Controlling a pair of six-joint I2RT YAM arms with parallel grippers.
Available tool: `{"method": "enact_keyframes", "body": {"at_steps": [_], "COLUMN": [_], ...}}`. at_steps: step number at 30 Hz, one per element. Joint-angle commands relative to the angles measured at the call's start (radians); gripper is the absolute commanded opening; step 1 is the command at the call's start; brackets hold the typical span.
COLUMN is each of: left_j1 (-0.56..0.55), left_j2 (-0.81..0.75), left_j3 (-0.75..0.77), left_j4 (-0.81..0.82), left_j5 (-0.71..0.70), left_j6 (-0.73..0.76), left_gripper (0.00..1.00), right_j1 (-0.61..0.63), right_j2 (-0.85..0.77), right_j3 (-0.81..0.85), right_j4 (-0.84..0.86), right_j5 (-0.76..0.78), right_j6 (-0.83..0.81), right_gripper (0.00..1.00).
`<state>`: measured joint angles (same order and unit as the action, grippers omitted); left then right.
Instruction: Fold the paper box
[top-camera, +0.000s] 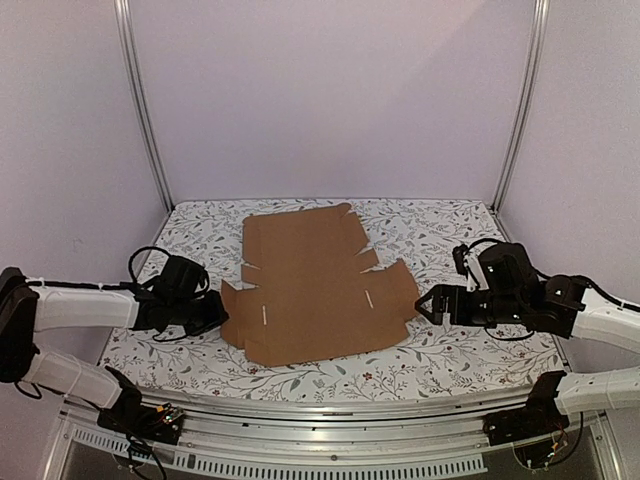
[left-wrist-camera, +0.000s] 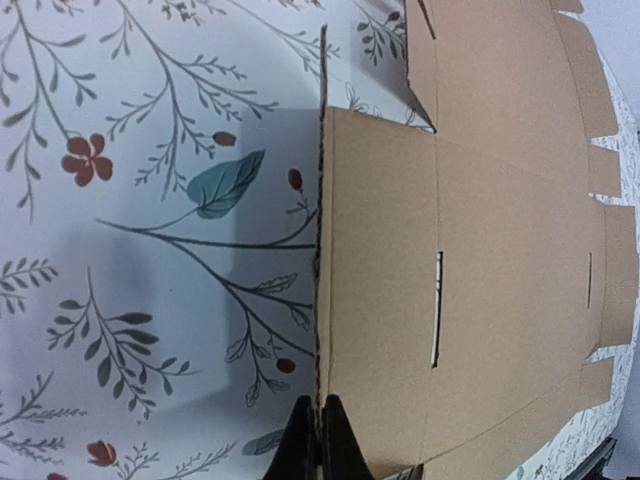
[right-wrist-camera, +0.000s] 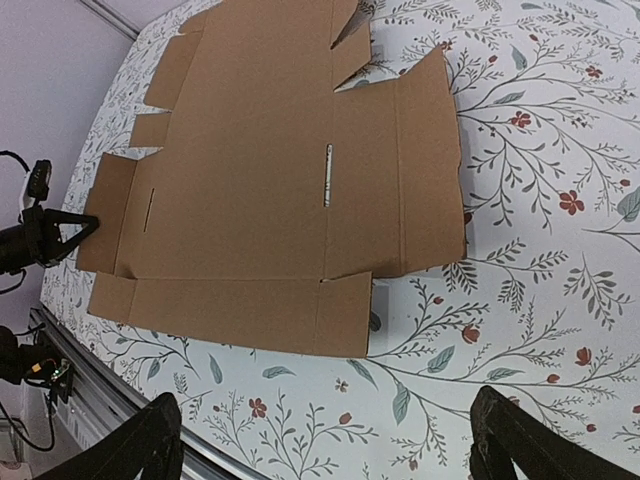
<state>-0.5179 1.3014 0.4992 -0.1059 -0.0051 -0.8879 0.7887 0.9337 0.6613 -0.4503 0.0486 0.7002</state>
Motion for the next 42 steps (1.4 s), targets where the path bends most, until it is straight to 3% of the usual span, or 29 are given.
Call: {"method": "enact_keyframes", "body": {"at_steps": [1,13,18,28,42], "left_j1": [-0.065,-0.161,-0.21,-0.249,-0.29], "left_j2": [-0.082,-0.244,-0.295,-0.294,-0.291], "left_j3": [-0.078,-0.176,-0.217,-0.226,-0.203], "left_j4": [0.058,0.089,0.188,0.282,0.295], "left_j5": [-0.072,-0.123,-0.157,-0.139,-0.151], "left_j6": [-0.213,-0.423,-0.488,-0.561,-0.589], "left_gripper": [0.0,0.0,0.0,0.0,0.0], "right_j1": [0.041,0.093,0.1,0.139,0.172], "right_j2": [0.013,0.128,0.17,0.27,0.484], "right_j3": [-0.069,-0.177,-0.209,-0.228,-0.206], "right_j4": [0.152,0.363,0.438,0.642,0.859], "right_j5": [0.031,0.135,0.153,0.198,0.174], "right_j6": [0.144,0.394,0.495,0.627,0.727], "right_gripper": [0.99,0.96,0.93,0.84,0.74]}}
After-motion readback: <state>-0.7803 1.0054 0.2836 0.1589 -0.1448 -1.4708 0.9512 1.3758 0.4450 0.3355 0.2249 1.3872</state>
